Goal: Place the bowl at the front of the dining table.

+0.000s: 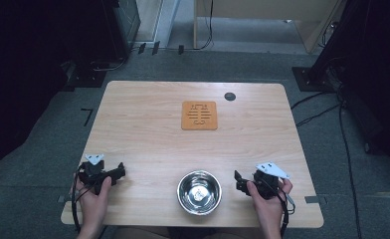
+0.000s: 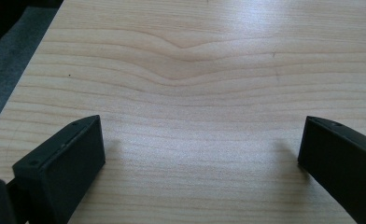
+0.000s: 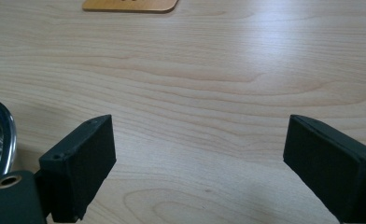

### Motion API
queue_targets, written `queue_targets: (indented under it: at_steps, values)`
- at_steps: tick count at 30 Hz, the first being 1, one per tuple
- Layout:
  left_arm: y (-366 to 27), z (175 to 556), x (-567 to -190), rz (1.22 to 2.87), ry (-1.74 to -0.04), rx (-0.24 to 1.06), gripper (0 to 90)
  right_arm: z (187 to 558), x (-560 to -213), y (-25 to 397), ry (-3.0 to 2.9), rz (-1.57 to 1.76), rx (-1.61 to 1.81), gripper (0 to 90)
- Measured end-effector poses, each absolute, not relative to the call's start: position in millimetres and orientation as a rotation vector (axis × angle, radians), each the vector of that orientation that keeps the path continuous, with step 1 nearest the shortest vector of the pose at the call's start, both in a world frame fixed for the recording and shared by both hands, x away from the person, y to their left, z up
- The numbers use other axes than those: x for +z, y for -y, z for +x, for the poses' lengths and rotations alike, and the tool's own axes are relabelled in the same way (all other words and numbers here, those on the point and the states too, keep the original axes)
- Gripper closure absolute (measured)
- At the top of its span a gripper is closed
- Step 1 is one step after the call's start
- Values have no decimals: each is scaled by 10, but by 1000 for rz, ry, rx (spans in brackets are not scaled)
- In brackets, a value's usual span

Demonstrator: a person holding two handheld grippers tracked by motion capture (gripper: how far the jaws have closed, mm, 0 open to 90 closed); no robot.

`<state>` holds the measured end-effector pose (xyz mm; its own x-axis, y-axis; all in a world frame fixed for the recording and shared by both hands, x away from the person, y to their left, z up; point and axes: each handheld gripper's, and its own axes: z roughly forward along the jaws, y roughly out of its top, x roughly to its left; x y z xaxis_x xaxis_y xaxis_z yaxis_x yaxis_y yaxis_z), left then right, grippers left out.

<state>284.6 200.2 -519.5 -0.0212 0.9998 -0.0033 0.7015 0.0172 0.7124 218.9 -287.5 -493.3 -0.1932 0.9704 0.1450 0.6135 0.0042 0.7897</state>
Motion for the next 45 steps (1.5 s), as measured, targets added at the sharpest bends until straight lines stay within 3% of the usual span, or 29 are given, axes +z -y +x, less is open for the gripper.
queue_targets:
  at_steps: [45]
  values:
    - [-1999, 2845, -5194, 1747, -1766, 736, 3, 2159, -4946, 2475, -2038, 1489, 1260, 93]
